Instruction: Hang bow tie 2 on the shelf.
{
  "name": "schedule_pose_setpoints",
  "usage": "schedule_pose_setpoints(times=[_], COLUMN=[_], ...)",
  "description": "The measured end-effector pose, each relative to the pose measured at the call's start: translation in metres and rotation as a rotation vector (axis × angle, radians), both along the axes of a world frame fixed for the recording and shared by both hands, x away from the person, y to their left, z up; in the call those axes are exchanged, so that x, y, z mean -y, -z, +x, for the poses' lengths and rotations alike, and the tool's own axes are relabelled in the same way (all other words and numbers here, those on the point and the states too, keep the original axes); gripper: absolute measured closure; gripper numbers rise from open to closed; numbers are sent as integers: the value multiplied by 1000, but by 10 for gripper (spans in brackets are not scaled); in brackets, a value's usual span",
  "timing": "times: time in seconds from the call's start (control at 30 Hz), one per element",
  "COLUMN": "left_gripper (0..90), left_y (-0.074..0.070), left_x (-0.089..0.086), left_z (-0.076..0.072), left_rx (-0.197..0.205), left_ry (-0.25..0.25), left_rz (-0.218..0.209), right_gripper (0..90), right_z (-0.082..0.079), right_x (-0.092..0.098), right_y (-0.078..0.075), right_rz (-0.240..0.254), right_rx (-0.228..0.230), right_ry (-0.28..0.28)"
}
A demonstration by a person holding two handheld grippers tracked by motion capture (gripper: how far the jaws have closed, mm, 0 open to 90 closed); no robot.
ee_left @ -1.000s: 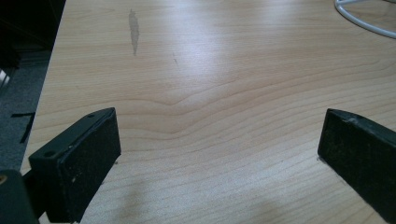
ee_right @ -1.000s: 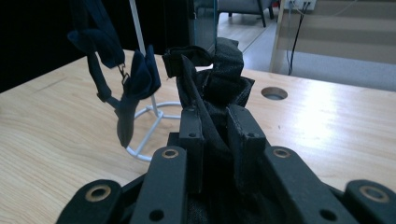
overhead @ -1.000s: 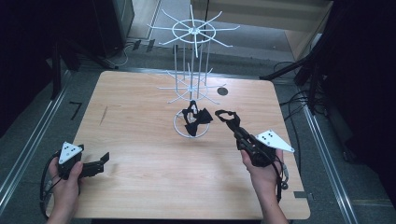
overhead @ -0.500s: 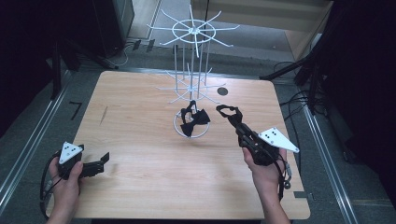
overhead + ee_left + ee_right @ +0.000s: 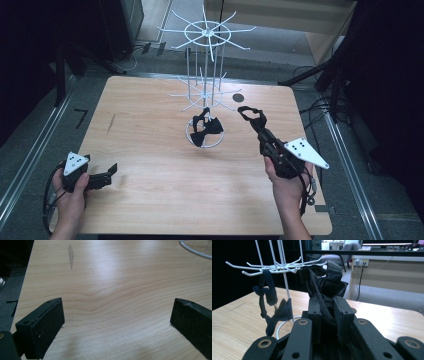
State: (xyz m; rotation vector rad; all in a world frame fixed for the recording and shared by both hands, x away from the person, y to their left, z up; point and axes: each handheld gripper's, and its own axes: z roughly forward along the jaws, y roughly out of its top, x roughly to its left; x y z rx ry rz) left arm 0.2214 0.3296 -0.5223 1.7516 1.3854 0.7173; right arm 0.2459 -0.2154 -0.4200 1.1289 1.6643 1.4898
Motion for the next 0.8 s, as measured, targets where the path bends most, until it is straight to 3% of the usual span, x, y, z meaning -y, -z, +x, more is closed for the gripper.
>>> schedule_pose_setpoints(times=[0.6,0.8], left_gripper=[0,0], left_y=[0,0], left_x=[0,0], left_z=[0,0], left_rx=[-1,-1], left_ry=[2,3], left_rz=[6,5], right_gripper=[783,783], right_z=[-6,-2], right_x=[-10,-17], right_y=[-10,-8], right_rz=[22,21], right_rx=[48,38], right_ry=[-24,-30])
